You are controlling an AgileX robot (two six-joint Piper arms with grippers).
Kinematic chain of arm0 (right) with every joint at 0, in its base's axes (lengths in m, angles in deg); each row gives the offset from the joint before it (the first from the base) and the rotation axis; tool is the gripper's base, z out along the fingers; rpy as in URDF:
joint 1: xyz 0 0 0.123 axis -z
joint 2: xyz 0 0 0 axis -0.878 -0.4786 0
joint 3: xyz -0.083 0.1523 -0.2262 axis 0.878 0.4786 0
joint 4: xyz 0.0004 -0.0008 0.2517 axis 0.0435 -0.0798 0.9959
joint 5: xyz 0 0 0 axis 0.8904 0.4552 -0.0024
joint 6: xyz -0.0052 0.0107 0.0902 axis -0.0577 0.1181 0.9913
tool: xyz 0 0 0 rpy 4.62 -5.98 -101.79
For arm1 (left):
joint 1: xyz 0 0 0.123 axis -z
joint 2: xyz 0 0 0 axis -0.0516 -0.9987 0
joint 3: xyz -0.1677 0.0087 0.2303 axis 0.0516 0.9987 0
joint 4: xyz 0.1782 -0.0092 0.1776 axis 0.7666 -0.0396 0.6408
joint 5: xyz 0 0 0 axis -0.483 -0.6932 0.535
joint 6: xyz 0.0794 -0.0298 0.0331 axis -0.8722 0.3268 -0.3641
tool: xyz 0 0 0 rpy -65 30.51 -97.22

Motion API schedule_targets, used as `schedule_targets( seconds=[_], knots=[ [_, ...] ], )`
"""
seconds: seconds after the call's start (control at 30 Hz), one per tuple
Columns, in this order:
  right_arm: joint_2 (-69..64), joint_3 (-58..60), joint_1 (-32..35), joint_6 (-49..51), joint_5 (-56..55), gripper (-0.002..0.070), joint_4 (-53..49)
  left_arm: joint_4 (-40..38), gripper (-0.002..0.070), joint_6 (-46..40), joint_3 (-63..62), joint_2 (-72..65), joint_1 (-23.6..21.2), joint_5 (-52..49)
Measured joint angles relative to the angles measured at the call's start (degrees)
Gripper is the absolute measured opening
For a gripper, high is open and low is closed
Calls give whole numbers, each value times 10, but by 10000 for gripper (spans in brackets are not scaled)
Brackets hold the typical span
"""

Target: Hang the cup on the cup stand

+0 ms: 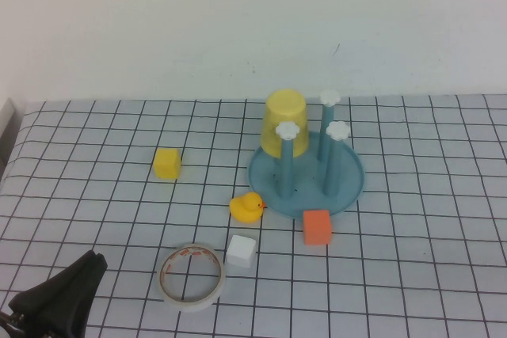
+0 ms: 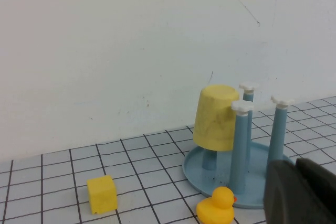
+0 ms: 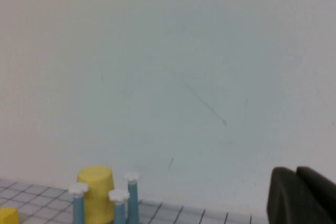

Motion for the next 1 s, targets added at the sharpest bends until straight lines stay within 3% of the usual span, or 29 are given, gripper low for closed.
schedule_targets(
  seconds=[0.13, 0.27, 0.47, 0.63, 1.0],
  knots=[
    [3, 0, 64, 369, 102, 0, -344, 0, -2, 0, 0, 0, 0, -1],
    [13, 5, 105, 584, 222, 0, -526, 0, -2, 0, 0, 0, 0, -1],
    [20, 27, 171, 632, 279, 0, -577, 0, -2, 0, 0, 0, 0, -1],
    [33, 88, 220, 621, 220, 0, -576, 0, -2, 0, 0, 0, 0, -1],
    [33, 95, 145, 604, 232, 0, -575, 0, -2, 0, 0, 0, 0, -1]
  ],
)
